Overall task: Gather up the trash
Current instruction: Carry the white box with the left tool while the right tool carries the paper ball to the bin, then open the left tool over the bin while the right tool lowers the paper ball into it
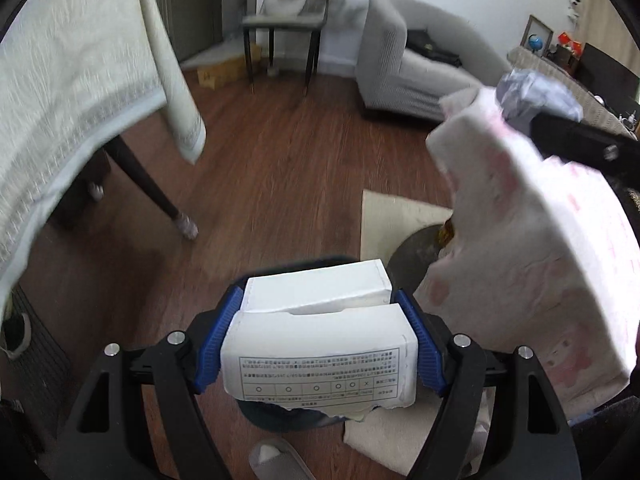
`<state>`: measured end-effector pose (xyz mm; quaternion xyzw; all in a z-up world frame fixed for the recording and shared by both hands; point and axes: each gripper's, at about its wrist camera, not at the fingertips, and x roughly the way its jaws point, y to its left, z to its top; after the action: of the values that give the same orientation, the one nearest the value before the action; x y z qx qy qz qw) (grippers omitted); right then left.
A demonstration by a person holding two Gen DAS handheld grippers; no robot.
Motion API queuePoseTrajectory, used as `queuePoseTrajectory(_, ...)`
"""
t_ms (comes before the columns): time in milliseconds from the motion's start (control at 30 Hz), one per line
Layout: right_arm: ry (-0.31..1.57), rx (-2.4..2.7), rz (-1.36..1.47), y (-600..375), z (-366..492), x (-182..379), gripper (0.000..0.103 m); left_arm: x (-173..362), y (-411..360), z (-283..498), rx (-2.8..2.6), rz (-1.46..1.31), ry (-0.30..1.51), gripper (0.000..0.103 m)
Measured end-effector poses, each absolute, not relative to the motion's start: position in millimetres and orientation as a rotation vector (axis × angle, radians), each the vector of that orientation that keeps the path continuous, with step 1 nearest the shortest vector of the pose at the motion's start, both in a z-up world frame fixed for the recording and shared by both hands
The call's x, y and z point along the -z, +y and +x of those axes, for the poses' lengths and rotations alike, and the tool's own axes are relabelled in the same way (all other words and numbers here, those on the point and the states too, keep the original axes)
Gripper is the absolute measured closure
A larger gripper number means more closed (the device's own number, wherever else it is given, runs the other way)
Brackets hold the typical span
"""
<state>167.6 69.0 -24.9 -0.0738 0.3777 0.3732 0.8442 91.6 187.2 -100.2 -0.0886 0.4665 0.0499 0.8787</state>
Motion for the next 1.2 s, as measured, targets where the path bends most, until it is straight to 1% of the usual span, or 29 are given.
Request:
queuePoseTrajectory(333,0.837,-0.821,-0.208,101.0,163.1,45.2,0.050,136.3,195.6,92.0,-0.128,-0.167,1.104,0.024)
queuePoseTrajectory(533,0.855,-0.833,-0.216,111.3,165.6,54.5,0.050,149.8,205.2,84.4,-0.132,-0.157,1.141,0.022)
queuePoseTrajectory(567,0.856,-0.835,-0.217,112.8,165.1,55.1,0.050,150.7,207.5,84.5,-0.133,-0.162,1.144,0.022)
queuePoseTrajectory(633,0.859,-0.839,-0.221,116.2,165.0,57.2,0.050,153.1,209.3,84.2,-0.134,-0.169,1.150,0.014)
queuePoseTrajectory(767,0.872,-0.841,-0.227,122.1,166.3,63.1,0.050,150.8,209.9,82.5,-0.133,-0.145,1.143,0.014)
queuePoseTrajectory(867,0.879,-0.842,-0.231,124.8,167.8,66.9,0.050,144.6,212.0,80.1,-0.135,-0.149,1.118,0.016)
queuePoseTrajectory(900,0.882,-0.843,-0.233,125.7,167.9,68.7,0.050,142.2,213.7,78.9,-0.137,-0.150,1.108,0.018)
queuePoseTrajectory(967,0.889,-0.843,-0.239,129.1,167.9,72.4,0.050,135.0,217.4,75.7,-0.148,-0.153,1.080,0.020)
queuePoseTrajectory(1167,0.915,-0.846,-0.259,135.2,168.5,83.8,0.050,101.8,233.1,62.8,-0.182,-0.177,0.956,0.025)
queuePoseTrajectory(1200,0.920,-0.846,-0.263,136.7,168.1,86.5,0.050,97.1,235.1,60.9,-0.186,-0.179,0.939,0.027)
